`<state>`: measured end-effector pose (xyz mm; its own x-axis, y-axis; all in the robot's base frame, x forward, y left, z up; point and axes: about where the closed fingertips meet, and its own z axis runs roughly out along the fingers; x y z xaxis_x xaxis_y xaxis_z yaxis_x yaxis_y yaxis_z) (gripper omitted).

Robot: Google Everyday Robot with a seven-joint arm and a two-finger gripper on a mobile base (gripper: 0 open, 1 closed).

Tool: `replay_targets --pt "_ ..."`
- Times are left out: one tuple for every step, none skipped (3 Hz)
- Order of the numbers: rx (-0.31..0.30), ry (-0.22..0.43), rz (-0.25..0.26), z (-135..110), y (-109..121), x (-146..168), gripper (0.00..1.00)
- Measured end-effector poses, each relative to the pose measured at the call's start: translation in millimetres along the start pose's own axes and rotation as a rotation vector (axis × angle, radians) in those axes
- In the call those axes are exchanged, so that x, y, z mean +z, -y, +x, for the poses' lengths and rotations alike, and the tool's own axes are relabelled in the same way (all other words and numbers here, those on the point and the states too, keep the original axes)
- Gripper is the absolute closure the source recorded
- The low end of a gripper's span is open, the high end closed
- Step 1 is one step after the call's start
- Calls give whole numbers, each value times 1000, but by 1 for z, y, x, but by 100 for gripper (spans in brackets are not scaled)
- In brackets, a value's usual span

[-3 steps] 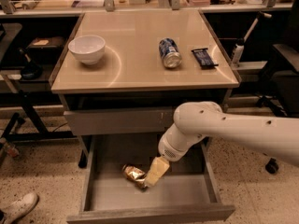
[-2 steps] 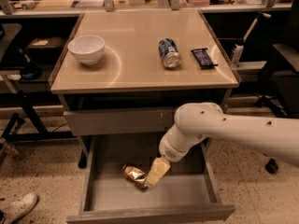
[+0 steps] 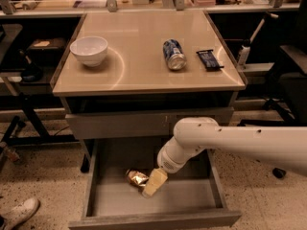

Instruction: Pick orange can from middle drawer and place on counter

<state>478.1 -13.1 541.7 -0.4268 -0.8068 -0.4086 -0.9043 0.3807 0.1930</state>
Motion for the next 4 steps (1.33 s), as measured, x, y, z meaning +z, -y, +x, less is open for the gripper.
replay_targets --pt "23 50 -24 -6 8 33 0" --pt "36 86 -57 -9 14 65 0" --pt "36 86 -57 -9 14 65 0" --pt "22 95 -56 -10 17 96 0"
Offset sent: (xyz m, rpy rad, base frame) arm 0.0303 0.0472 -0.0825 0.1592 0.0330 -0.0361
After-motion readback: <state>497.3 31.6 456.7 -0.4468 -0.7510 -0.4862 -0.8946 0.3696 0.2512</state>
